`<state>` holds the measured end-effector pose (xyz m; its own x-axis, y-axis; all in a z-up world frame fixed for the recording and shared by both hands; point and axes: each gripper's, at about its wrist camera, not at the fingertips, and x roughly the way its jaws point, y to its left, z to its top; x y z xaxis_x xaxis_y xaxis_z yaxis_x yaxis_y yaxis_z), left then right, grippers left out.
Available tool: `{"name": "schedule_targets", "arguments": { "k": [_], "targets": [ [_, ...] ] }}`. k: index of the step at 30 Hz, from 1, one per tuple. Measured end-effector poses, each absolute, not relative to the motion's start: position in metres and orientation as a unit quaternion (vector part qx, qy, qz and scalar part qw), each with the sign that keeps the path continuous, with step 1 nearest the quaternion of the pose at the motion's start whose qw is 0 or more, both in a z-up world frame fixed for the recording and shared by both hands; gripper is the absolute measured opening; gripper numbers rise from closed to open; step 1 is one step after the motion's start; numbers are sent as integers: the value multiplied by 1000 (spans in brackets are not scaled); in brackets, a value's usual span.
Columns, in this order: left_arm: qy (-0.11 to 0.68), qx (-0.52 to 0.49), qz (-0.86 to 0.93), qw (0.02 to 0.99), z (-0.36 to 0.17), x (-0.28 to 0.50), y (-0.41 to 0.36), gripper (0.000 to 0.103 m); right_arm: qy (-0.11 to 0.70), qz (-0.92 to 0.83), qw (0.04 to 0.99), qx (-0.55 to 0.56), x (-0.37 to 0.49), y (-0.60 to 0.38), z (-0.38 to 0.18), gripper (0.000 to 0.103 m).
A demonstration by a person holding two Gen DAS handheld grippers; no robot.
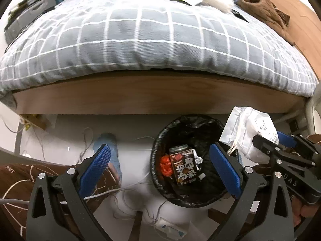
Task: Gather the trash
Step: 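Open the left tool to drop the snack box while the right tool drops the cotton bag, then move both open tools from the bin back to the remaining trash on the bed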
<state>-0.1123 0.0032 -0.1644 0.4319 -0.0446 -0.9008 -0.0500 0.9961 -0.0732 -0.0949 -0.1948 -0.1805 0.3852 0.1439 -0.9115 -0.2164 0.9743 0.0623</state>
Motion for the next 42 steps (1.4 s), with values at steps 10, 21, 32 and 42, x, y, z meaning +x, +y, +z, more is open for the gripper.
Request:
{"name": "schedule_targets", "arguments": {
  "k": [10,21,32,42],
  "targets": [
    [530,-60,26,846,-166,-114,28,97,541,111,832,-40,-82,-173,-185,60],
    [522,-57,19,851,-161,-111,20,97,502,78,860,-49,-80,-192,-164,89],
    [483,-37,4,875,-131,-103,-5,97,432,40,900,-43,-81,-227,-124,95],
    [459,-45,0,887,-106,-86,-14,97,402,27,915,-34,-74,-243,-95,95]
  ]
}}
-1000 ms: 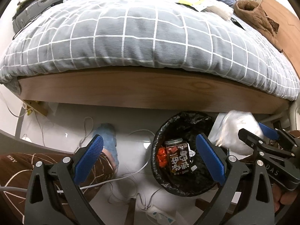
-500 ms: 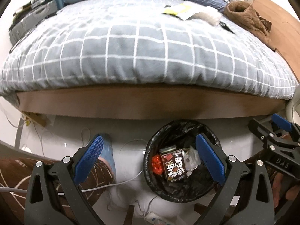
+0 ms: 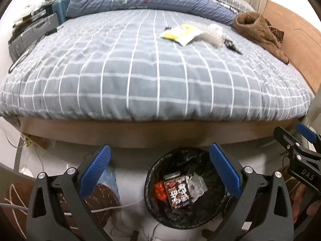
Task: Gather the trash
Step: 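Move both open tools from the bin back to the remaining trash on the bed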
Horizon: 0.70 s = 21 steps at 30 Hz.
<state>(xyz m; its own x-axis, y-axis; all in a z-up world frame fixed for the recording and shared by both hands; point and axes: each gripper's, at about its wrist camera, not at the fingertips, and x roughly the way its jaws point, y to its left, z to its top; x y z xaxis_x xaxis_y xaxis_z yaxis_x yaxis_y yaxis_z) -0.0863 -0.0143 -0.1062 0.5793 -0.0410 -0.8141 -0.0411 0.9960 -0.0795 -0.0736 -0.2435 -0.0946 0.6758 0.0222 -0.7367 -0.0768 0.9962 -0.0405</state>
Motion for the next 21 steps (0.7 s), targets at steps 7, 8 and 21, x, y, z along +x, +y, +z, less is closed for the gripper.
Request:
{"name": "schedule_targets", "arguments": {
  "k": [7,8,21],
  "targets": [
    [439,-44,-6,897,-85,-62,-24,97,382,25,924,-19,-53,-256,-72,95],
    [437,-46,-7,898,-82,-57,-25,97,378,26,925,-17,-48,-258,-68,95],
    [419,-37,-9,907,-62,26,-33,97,367,40,929,-8,38,-259,-52,95]
  ]
}}
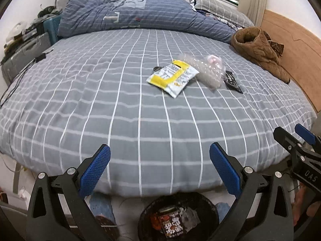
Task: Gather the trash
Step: 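Move both open tools from the bin back to the remaining trash on the bed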
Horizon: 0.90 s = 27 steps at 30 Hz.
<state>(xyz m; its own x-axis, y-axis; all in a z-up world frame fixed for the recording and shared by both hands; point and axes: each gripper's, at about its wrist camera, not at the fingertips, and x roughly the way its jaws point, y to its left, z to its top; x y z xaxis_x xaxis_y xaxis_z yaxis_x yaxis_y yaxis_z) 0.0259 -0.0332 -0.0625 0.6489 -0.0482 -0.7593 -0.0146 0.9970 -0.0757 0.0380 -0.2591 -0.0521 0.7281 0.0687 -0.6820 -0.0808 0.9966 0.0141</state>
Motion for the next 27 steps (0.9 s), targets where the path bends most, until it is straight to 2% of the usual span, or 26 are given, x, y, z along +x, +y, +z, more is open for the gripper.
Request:
{"name": "schedule_targets", "arguments": {
  "k": [16,27],
  "targets": [
    [435,-25,-18,900,-86,148,-32,97,394,14,919,-13,178,-277,-82,91],
    [454,-5,-40,890,-106,216,-51,97,416,7,909,-17,243,-287,-101,81]
  ]
}}
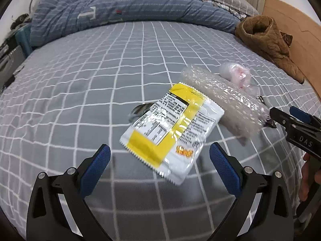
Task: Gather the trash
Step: 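Move both open tools from the bin back to the remaining trash on the bed, then grasp the yellow snack packet with the left tool while the right tool grasps the black wipe packet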
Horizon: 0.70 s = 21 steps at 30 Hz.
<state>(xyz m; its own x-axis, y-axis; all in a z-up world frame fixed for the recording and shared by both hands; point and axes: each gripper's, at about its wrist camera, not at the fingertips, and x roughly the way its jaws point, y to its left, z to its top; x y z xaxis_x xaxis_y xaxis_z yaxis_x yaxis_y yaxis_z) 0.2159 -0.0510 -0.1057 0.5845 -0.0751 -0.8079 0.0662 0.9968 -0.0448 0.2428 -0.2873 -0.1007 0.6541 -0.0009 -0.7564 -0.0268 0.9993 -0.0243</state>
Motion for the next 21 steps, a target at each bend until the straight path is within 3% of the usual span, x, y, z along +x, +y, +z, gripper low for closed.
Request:
{"name": "schedule_targets", "arguments": {
  "k": [14,21],
  "targets": [
    [480,17,-52,876,-129,258,-64,92,461,10,887,-5,290,-288,-124,63],
    [482,18,-45,875,-132,260,-60,63,480,26,877,1,296,-282,-132,51]
  ]
}}
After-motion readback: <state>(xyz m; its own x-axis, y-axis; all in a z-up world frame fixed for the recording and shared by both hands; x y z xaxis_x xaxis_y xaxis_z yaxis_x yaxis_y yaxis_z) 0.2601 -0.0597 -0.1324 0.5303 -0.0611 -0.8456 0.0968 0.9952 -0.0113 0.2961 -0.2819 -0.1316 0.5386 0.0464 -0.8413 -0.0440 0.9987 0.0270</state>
